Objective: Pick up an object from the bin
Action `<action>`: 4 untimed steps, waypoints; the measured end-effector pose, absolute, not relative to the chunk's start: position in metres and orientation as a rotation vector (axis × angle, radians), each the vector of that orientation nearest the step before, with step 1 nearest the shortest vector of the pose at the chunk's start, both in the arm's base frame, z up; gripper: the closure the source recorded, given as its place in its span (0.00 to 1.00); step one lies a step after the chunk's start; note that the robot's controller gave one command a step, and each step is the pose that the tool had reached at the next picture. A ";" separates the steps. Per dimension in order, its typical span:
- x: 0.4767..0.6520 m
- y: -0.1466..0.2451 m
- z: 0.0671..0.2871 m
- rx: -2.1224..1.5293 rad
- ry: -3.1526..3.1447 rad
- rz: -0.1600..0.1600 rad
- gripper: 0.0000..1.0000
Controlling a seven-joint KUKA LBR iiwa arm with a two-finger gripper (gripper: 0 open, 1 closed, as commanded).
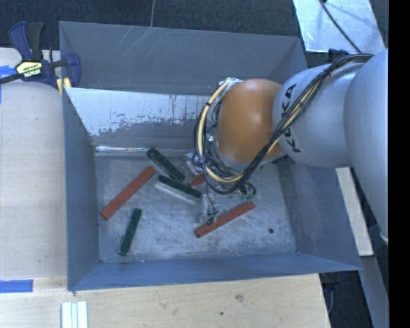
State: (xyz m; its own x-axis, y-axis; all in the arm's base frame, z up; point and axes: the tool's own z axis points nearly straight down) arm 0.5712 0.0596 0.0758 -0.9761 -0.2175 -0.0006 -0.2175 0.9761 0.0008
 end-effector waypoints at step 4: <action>0.598 0.093 0.072 -1.799 2.568 0.000 1.00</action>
Offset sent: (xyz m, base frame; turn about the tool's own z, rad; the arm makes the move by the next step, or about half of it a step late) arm 0.0017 -0.0095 -0.0058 -0.1732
